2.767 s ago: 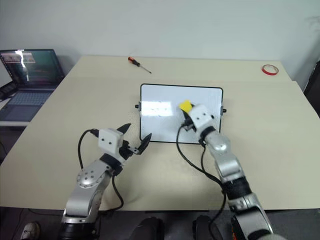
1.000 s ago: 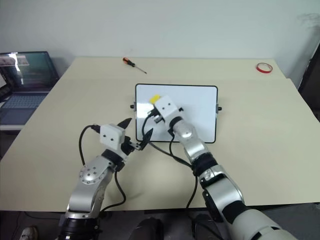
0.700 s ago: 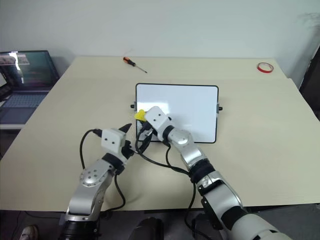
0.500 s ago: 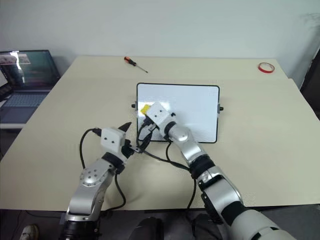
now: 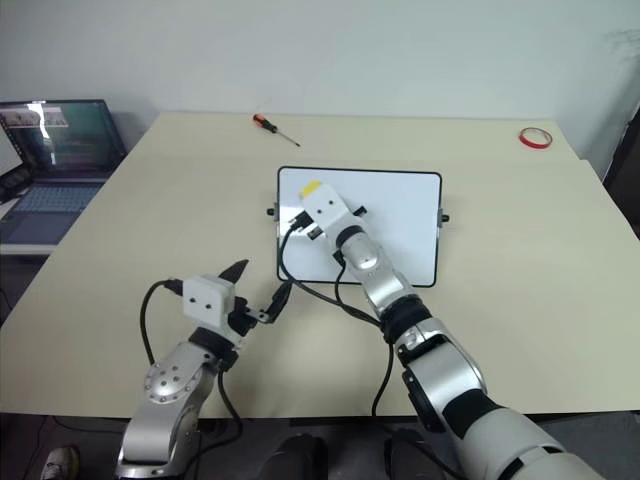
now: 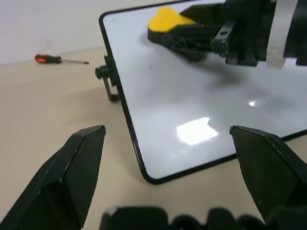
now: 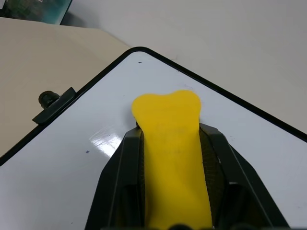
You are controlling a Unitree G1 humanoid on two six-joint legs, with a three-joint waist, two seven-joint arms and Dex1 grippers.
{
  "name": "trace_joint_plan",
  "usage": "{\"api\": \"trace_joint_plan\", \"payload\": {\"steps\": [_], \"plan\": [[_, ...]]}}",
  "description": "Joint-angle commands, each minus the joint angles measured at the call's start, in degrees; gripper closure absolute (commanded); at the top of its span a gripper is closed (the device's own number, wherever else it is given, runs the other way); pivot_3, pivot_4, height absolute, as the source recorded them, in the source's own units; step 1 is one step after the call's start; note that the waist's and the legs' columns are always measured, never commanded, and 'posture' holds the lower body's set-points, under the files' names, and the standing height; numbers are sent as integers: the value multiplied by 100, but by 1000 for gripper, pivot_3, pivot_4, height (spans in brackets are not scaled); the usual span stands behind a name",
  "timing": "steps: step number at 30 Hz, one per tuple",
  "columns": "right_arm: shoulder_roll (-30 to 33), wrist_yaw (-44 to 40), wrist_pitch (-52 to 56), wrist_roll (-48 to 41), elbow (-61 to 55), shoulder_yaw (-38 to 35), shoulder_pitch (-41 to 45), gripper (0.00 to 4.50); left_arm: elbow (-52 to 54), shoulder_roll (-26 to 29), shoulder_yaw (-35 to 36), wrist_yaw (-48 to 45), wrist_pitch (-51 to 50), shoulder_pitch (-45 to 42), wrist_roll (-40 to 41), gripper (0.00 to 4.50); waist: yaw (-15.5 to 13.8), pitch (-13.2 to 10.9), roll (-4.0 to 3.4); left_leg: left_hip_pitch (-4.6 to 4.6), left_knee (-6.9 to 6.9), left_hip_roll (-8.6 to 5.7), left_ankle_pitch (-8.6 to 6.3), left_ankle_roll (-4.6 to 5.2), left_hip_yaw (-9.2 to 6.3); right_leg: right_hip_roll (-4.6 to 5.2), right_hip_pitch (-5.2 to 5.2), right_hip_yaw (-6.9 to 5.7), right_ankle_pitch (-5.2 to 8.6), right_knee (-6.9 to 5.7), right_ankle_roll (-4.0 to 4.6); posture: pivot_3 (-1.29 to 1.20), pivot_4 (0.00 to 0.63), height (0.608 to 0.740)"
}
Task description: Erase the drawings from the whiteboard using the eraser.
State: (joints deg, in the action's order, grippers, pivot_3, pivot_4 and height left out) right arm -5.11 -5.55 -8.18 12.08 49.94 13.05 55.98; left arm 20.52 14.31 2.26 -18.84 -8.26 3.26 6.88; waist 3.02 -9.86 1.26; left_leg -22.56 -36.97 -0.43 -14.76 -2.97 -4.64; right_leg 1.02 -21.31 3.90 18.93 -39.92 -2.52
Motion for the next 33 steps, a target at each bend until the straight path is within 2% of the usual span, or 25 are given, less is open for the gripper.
{"api": "trace_joint_plan", "payload": {"steps": [1,9,17,24,30,33], "plan": [[-161,-927,198,-68,68,271,-132,3297,205,-22,42,70,102,-127,48,0,24,0,0,0,1,0,0,0,0,-1,0,0,0,0,0,0,150,740],[-40,-1103,295,-10,48,183,-132,3297,147,-13,31,105,81,-153,27,0,40,0,-1,7,0,3,0,0,2,-3,1,3,0,-4,0,0,150,740],[388,331,473,166,35,-172,-48,3297,25,30,7,23,63,-291,49,0,-94,1,2,8,-5,-3,2,-1,-10,1,11,-8,0,-4,1,0,150,740],[738,734,589,162,-217,-323,-331,3297,-201,50,-43,-133,76,-499,78,0,-141,5,5,10,-6,-5,5,0,-14,1,19,-12,-1,-3,1,0,150,740],[636,665,644,83,-387,-239,-406,3297,-308,36,-34,-175,85,-654,73,0,-128,7,6,19,-4,-4,7,2,-12,0,24,-11,-1,-5,2,0,150,740],[435,31,616,-109,-552,-86,-561,3297,-298,38,-6,-184,96,-632,68,0,-106,8,7,20,-4,-4,7,2,-9,0,25,-7,-1,-4,2,0,150,740]]}}
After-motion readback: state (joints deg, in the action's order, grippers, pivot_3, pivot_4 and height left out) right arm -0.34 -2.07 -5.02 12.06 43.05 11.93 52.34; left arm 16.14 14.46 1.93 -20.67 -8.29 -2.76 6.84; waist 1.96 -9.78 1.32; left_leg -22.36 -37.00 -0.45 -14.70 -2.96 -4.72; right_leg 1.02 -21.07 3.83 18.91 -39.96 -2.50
